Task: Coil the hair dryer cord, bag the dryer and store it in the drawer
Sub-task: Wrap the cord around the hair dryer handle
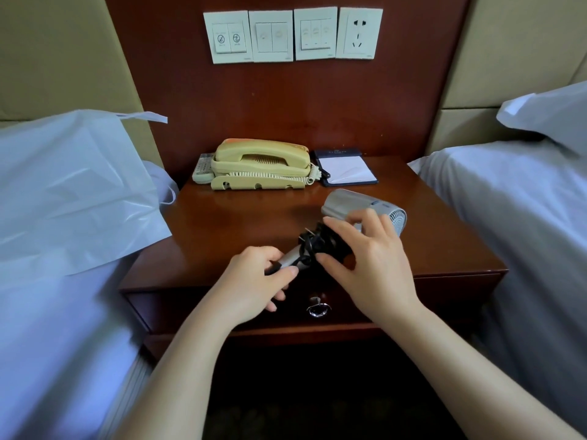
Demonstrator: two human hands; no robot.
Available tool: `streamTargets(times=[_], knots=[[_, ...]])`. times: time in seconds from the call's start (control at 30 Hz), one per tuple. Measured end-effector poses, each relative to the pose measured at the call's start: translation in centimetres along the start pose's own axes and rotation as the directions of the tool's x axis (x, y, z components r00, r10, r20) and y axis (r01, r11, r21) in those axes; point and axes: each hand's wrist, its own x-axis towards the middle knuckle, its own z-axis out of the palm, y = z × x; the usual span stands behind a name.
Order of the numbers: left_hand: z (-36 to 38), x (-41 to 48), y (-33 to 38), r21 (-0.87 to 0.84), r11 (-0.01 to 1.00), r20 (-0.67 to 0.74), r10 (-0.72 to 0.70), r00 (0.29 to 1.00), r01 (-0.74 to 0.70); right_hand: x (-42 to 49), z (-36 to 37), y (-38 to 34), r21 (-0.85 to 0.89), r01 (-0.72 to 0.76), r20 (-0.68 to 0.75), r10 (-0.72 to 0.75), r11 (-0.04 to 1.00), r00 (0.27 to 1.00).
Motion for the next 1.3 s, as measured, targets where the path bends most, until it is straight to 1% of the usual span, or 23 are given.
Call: streamTargets(times=[0.07,0.13,0.17,0.27,0.33,0.47,0.63,0.77,0.97,1.03,1.1,1.2,1.3], knots=[[0.4,0.2,0.2,-0.036,0.999,0.005,0.008,1.0,-0.008,0.0,-0.3,-0.2,0.033,-0.061,-0.007,0.062,0.998,0.998],[0.8,0.7,0.5,0.017,0.999,-0.03,0.039,0.999,-0.039,0.2,-0.5,0.1,0.129,-0.161,0.033,0.159,0.978,0.987],[1.1,1.0,0.8,0.052,0.997,-0.053,0.052,0.997,-0.049,0.4,-0.6,0.5,0.181,-0.195,0.03,0.193,0.964,0.981],[2.5,2.1,1.9,0.069,0.995,-0.087,0.073,0.994,-0.067,1.4,-0.6,2.1,0.289,-0.248,-0.045,0.272,0.925,0.961],[3.7,2.9,2.6,0.048,0.995,-0.099,0.094,0.991,-0.09,1.8,-0.6,3.1,0.316,-0.286,-0.044,0.315,0.905,0.948],[6.0,4.5,3.6,-0.008,0.994,-0.135,0.11,0.985,-0.112,2.3,0.3,4.3,0.338,-0.278,-0.011,0.299,0.899,0.954],[7.5,5.8,4.2,-0.075,0.983,-0.106,0.157,0.982,-0.165,3.4,0.7,6.5,0.415,-0.281,-0.014,0.314,0.866,0.949],[8.4,6.2,4.5,-0.095,0.977,-0.104,0.182,0.978,-0.192,3.6,0.2,7.9,0.458,-0.258,0.027,0.276,0.851,0.961],[8.5,5.7,4.7,0.007,0.979,-0.096,0.203,0.974,-0.203,3.2,0.1,8.3,0.417,-0.26,0.018,0.278,0.871,0.96],[8.1,5.2,4.9,0.045,0.98,-0.106,0.199,0.974,-0.195,3.0,0.1,8.1,0.358,-0.255,0.012,0.269,0.898,0.963],[7.6,4.6,4.9,0.071,0.98,-0.12,0.192,0.974,-0.185,2.8,-0.2,7.6,0.252,-0.235,-0.017,0.247,0.939,0.969],[6.2,3.0,4.2,0.047,0.983,-0.133,0.182,0.974,-0.177,3.0,-1.0,6.1,0.15,-0.147,-0.096,0.162,0.978,0.982],[4.1,0.6,3.1,-0.003,0.984,-0.153,0.176,0.973,-0.178,3.3,-1.7,3.5,0.151,-0.033,-0.104,0.049,0.988,0.993]])
